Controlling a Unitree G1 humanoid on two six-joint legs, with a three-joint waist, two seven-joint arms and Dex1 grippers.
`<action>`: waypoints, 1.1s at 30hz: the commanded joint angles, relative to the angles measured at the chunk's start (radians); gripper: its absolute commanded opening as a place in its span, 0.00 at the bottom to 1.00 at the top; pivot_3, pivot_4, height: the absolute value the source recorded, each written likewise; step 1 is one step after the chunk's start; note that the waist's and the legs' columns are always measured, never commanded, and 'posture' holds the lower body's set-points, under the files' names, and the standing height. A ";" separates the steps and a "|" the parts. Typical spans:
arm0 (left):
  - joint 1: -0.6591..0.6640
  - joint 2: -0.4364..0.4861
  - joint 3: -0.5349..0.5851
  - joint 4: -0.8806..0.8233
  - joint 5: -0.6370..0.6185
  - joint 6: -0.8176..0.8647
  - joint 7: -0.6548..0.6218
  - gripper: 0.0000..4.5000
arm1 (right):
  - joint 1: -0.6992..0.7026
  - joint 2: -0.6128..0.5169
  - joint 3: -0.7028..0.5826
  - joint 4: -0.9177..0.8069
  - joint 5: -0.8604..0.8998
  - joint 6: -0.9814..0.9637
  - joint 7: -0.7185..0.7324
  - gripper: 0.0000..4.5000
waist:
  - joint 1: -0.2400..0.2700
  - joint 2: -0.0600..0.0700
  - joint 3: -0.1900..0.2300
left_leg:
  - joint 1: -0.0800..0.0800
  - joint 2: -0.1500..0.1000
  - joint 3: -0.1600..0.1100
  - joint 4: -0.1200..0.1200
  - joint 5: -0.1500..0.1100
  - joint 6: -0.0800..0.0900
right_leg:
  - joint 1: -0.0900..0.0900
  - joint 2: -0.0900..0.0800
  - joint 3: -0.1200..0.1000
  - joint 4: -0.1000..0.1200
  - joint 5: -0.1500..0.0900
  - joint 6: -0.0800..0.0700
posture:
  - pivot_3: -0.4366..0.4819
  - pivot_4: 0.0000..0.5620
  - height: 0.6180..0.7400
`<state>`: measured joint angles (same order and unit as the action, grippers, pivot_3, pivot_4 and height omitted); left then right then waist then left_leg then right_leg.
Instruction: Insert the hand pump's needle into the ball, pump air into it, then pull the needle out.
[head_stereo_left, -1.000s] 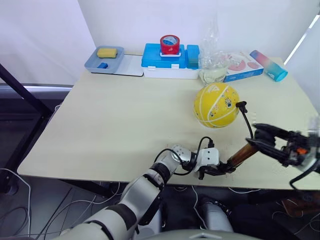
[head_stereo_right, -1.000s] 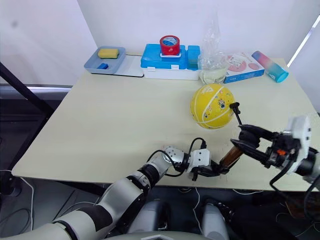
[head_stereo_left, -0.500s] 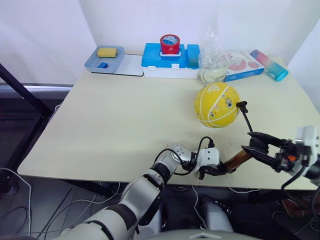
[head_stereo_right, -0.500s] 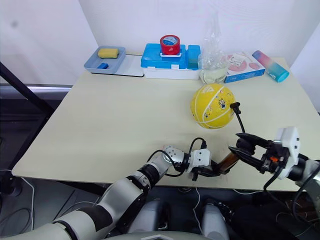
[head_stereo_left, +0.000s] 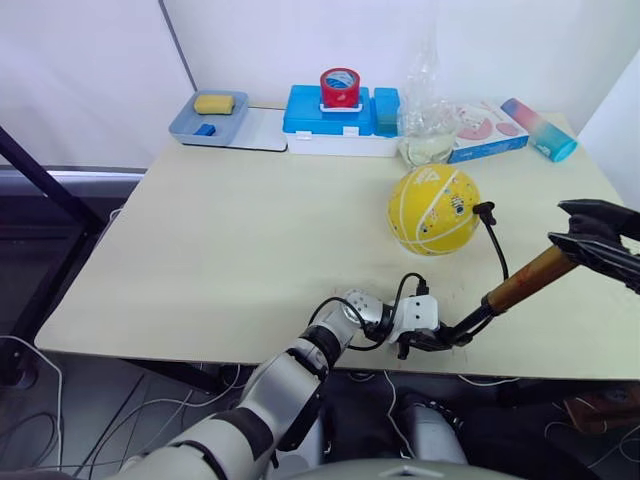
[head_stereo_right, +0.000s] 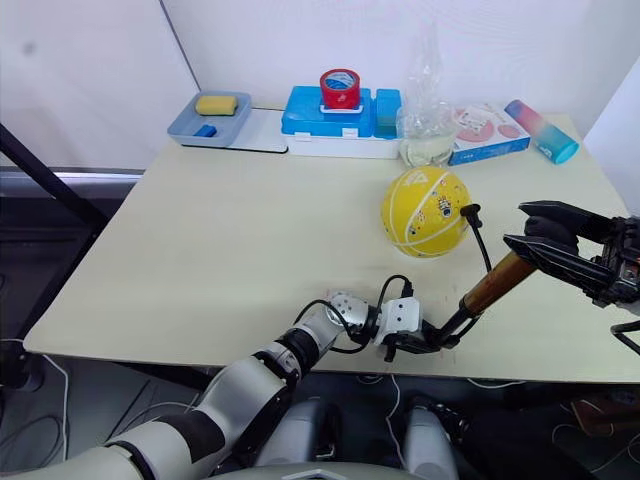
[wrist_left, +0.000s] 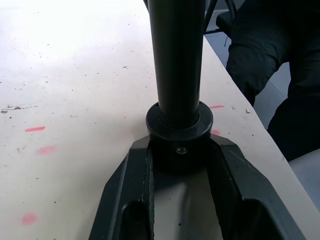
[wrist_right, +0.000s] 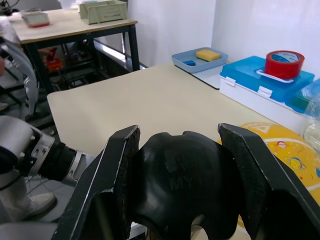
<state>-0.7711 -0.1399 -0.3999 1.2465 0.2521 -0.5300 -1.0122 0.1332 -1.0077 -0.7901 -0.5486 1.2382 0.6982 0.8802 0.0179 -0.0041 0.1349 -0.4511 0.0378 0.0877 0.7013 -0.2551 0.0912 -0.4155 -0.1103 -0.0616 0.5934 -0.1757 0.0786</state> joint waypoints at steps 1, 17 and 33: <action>0.028 -0.019 -0.020 0.035 0.032 0.023 -0.009 0.22 | 0.070 0.066 0.103 -0.075 -0.136 -0.057 0.020 0.45 | 0.001 -0.002 -0.001 | 0.000 0.000 0.000 0.000 0.000 0.001 | 0.000 0.000 0.000 0.000 0.000 0.000 | 0.48 0.27 1.00; 0.026 -0.019 -0.018 0.037 0.032 0.027 -0.001 0.22 | 0.182 0.288 0.422 0.016 -0.587 -0.433 0.048 0.45 | -0.001 -0.003 -0.006 | 0.002 0.001 0.000 0.000 0.000 -0.001 | 0.001 0.001 0.000 0.001 0.000 0.000 | 0.48 0.27 1.00; 0.028 -0.024 -0.021 0.039 0.034 0.027 0.001 0.22 | 0.038 0.037 -0.014 -0.018 -0.055 -0.120 0.030 0.45 | -0.001 -0.001 -0.004 | 0.001 0.000 0.000 0.000 -0.001 -0.001 | 0.001 0.000 0.000 0.001 0.000 0.000 | 0.48 0.27 1.00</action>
<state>-0.7712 -0.1399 -0.4009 1.2483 0.2534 -0.5273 -1.0073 0.2007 -0.9519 -0.7221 -0.5551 1.1176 0.5667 0.9312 0.0172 -0.0048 0.1313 -0.4500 0.0380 0.0874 0.7014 -0.2556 0.0902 -0.4148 -0.1100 -0.0619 0.5939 -0.1757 0.0787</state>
